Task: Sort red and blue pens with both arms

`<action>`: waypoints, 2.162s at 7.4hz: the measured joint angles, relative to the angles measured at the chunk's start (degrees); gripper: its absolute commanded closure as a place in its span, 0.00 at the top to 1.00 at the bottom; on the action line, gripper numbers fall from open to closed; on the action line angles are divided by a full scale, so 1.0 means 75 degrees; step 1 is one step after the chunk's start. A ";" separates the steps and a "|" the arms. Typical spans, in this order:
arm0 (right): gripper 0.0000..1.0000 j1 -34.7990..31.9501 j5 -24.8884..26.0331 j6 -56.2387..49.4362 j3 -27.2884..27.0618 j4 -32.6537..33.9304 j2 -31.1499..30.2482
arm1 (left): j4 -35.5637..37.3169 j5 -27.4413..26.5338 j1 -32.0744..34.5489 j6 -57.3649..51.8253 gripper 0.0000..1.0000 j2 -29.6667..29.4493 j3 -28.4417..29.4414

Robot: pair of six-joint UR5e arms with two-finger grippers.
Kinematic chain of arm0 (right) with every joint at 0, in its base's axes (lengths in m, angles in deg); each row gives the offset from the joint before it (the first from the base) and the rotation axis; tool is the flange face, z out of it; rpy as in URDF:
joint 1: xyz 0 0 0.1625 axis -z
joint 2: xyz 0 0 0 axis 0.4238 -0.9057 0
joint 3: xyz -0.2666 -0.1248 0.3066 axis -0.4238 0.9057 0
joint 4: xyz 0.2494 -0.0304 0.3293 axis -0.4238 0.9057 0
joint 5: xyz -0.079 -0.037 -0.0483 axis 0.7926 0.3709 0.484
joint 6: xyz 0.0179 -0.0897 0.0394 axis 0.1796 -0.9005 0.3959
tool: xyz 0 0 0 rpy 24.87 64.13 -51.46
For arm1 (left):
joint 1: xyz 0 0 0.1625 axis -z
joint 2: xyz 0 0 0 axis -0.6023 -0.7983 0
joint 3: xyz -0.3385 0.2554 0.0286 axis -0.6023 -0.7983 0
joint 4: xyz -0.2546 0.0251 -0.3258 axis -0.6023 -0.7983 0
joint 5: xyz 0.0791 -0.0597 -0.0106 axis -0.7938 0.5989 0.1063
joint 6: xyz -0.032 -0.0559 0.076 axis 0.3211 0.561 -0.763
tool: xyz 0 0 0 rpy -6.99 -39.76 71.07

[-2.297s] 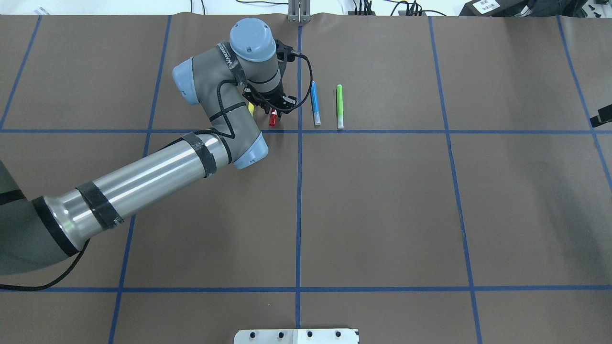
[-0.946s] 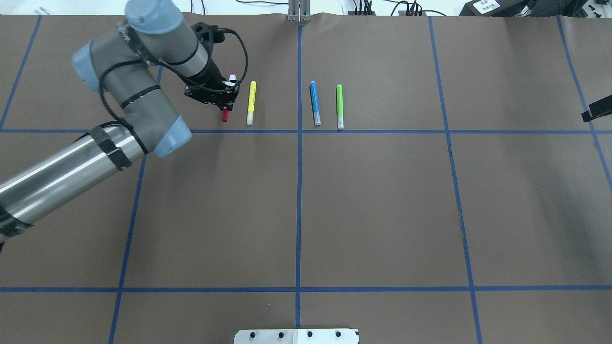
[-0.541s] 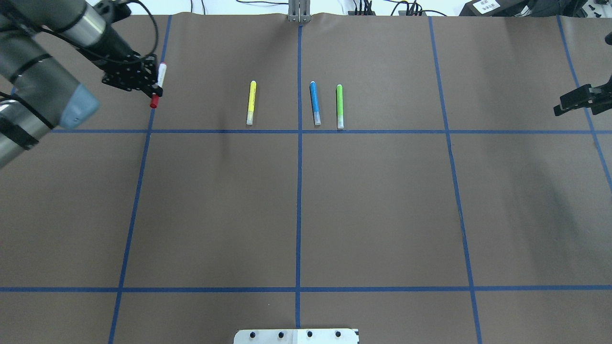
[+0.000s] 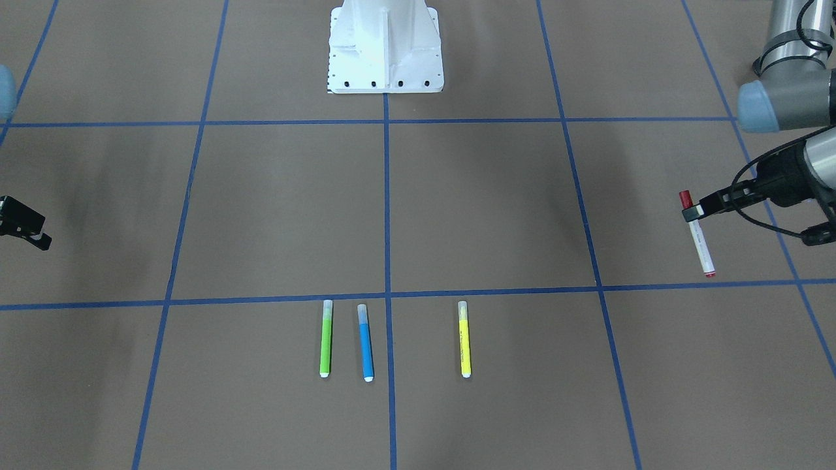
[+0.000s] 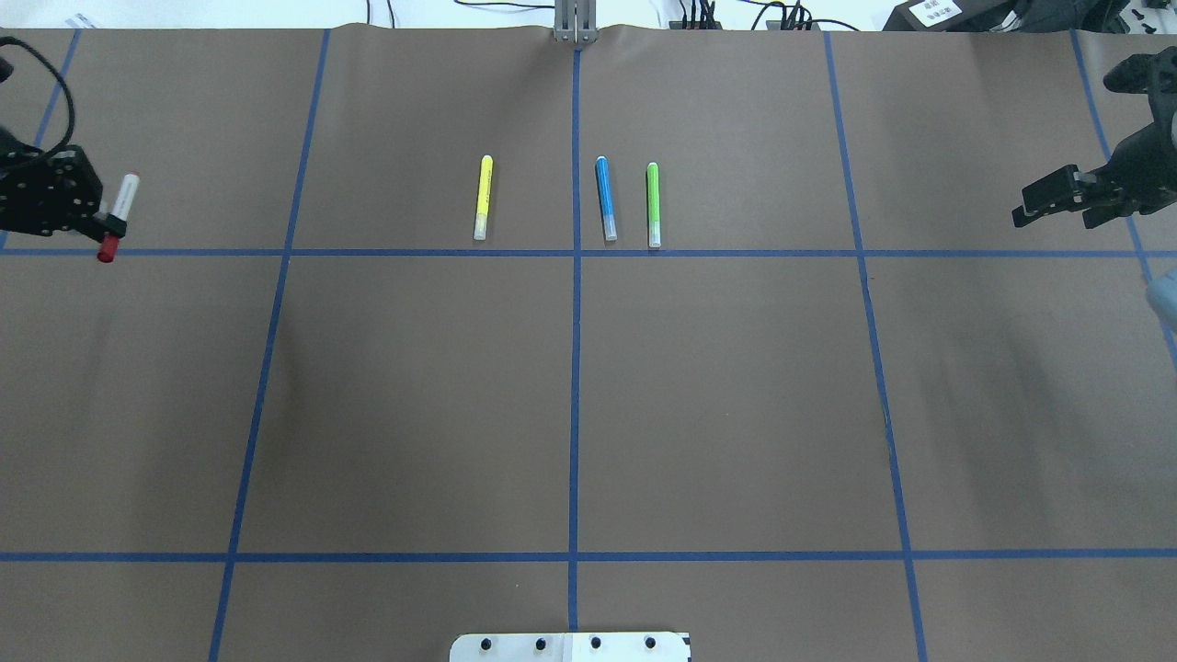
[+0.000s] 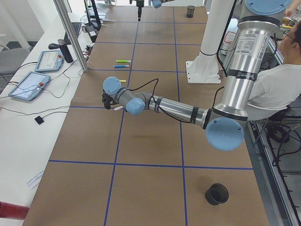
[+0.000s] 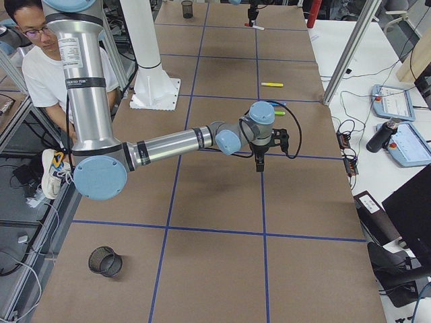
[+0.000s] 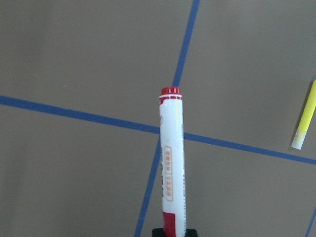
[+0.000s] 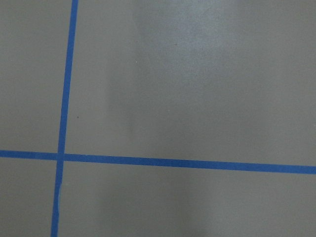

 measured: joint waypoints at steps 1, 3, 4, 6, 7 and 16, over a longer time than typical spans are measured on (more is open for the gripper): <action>1.00 0.0019 0.0001 0.0005 0.0000 0.0003 0.0006 | 0.0013 0.0223 0.0281 0.0009 0.00 0.0522 -0.0203; 1.00 0.0034 0.0005 0.0007 0.0001 0.0006 0.0018 | 0.0000 0.1052 0.1066 0.0025 0.00 0.1543 -0.0581; 1.00 0.0037 0.0007 0.0007 0.0010 0.0006 0.0021 | -0.0013 0.1263 0.1296 0.0079 0.00 0.2095 -0.0853; 1.00 0.0038 0.0010 0.0007 0.0032 0.0006 0.0023 | -0.0041 0.1597 0.1684 0.0318 0.00 0.2926 -0.1160; 1.00 0.0047 0.0012 0.0007 0.0047 0.0006 0.0023 | -0.0044 0.1823 0.1968 0.0385 0.00 0.3254 -0.1197; 1.00 0.0243 0.0058 0.0284 0.0116 0.0006 0.0023 | -0.0045 0.2950 0.3645 0.0415 0.00 0.5180 -0.0648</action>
